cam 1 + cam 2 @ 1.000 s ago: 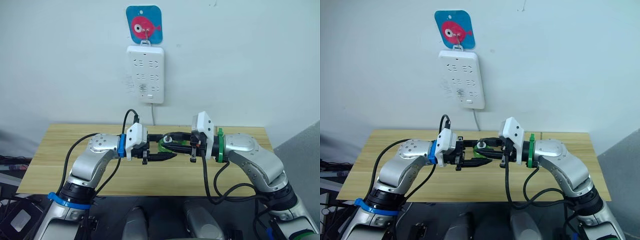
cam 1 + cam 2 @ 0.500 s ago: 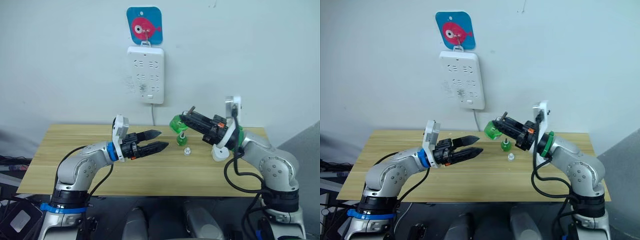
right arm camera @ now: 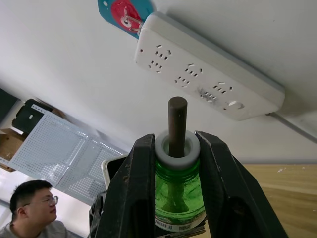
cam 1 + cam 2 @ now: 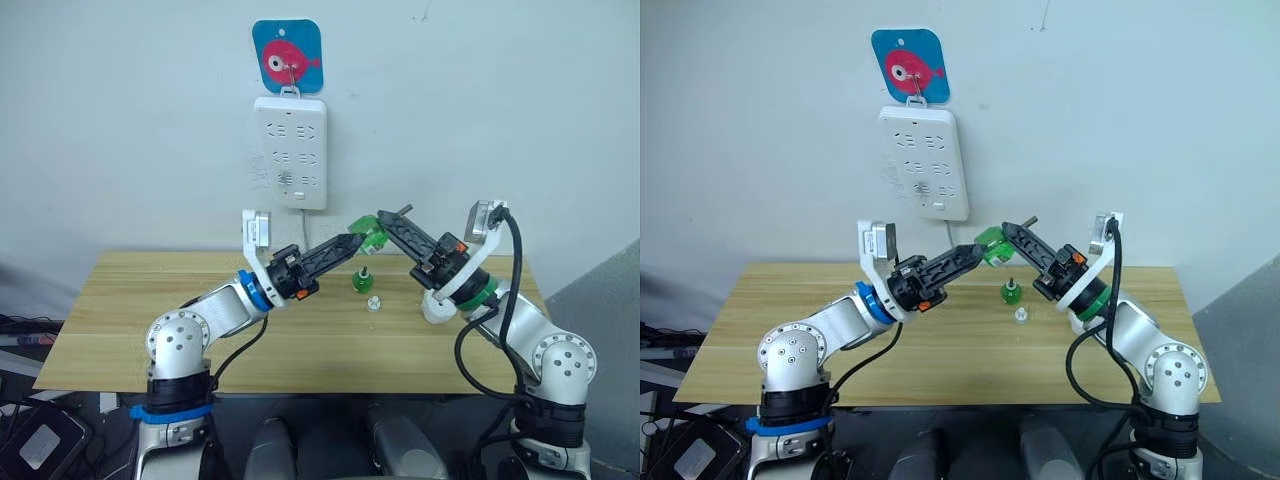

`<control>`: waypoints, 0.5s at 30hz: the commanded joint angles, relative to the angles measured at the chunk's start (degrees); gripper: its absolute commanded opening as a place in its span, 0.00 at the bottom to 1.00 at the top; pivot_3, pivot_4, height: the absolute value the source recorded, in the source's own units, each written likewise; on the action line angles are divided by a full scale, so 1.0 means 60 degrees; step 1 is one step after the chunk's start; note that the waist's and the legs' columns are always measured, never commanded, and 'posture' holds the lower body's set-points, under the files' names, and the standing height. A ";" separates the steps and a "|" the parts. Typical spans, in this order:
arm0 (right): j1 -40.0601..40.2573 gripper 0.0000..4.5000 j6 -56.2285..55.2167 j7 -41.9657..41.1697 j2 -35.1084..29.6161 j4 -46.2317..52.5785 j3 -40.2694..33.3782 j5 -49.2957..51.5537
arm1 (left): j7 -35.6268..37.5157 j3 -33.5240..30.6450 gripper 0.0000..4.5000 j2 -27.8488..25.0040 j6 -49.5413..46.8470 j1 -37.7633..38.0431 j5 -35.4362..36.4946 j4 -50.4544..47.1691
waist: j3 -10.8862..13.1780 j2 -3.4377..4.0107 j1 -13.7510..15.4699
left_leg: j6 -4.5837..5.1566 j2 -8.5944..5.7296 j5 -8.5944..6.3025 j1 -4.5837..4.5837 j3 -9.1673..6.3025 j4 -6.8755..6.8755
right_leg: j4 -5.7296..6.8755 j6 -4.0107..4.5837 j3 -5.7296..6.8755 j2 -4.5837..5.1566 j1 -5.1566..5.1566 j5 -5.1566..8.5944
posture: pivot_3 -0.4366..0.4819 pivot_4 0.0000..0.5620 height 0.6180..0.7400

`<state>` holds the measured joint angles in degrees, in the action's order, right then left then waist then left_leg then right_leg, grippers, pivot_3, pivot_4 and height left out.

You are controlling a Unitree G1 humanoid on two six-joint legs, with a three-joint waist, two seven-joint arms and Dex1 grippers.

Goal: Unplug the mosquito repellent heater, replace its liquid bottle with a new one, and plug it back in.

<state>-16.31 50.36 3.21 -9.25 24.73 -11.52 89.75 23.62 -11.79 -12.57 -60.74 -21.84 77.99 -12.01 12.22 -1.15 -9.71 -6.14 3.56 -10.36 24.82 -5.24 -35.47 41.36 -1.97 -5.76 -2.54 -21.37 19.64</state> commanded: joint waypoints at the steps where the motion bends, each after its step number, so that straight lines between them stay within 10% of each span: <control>1: 0.0052 0.18 -0.0346 0.0139 -0.0200 0.0535 0.0165 0.0530 | -0.0372 0.0066 1.00 0.0029 0.0049 -0.0047 0.0522 -0.0440 | -0.0001 0.0001 0.0000 | 0.0000 0.0000 0.0000 0.0000 0.0001 0.0000 | -0.0001 0.0000 -0.0002 0.0000 0.0000 0.0000 | 0.24 0.26 0.93; 8: 0.0061 0.18 -0.0685 0.0212 -0.0515 0.0612 0.0548 0.0731 | -0.0654 0.0237 1.00 0.0076 0.0282 -0.0174 0.0545 -0.0370 | -0.0007 0.0005 0.0008 | 0.0000 -0.0001 0.0000 0.0000 0.0002 0.0000 | -0.0003 -0.0001 -0.0004 -0.0002 0.0000 0.0000 | 0.23 0.26 0.93; 15: 0.0123 0.18 -0.0908 0.0163 -0.0738 0.0699 0.0852 0.0764 | -0.0754 0.0329 0.62 0.0075 0.0386 -0.0228 0.0642 -0.0336 | -0.0008 0.0005 0.0011 | 0.0000 0.0000 0.0000 0.0000 0.0003 0.0000 | -0.0004 -0.0002 -0.0007 -0.0004 0.0000 0.0001 | 0.23 0.26 0.93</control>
<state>-15.58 45.74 4.73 -13.38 25.74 -6.75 93.07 19.23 -10.04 -12.33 -59.30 -22.54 80.55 -12.87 12.18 -1.12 -9.64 -6.14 3.56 -10.36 24.82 -5.22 -35.47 41.34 -1.98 -5.80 -2.57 -21.38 19.65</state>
